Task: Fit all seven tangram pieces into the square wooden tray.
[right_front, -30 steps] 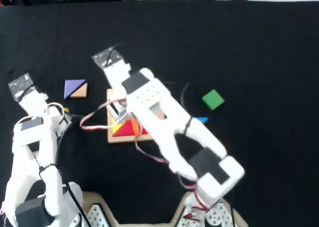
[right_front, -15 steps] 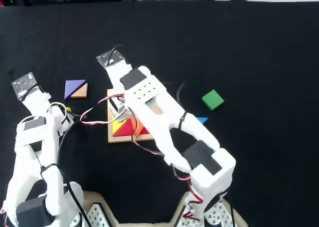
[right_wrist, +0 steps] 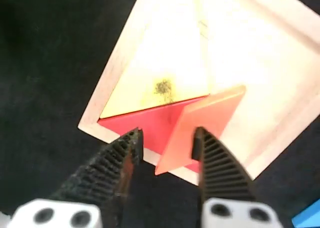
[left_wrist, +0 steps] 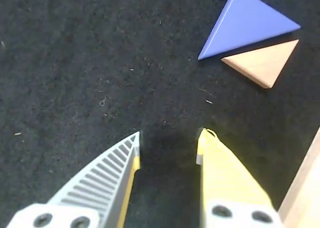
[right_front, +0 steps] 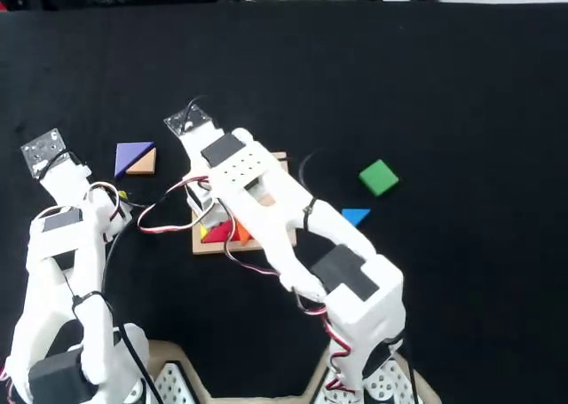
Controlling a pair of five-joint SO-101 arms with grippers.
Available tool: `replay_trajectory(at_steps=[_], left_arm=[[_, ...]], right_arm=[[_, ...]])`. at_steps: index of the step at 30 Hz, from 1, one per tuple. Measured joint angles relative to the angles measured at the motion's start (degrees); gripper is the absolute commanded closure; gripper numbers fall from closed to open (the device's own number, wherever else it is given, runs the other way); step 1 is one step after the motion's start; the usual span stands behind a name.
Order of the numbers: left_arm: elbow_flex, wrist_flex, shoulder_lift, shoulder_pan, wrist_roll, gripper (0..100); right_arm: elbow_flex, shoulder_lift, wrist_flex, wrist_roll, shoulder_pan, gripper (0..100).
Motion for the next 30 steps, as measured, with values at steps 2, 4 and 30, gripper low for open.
replay_trajectory(at_steps=[2,4,30], left_arm=[[0.0,0.0,0.0,0.0,0.0,81],[0.0,0.0,0.0,0.0,0.0,81],[0.0,0.0,0.0,0.0,0.0,81]], right_arm=[[0.0,0.0,-0.2,0.0,0.0,85.6],[0.0,0.0,-0.2,0.0,0.0,85.6],[0.0,0.0,0.4,1.9,0.0,76.0]])
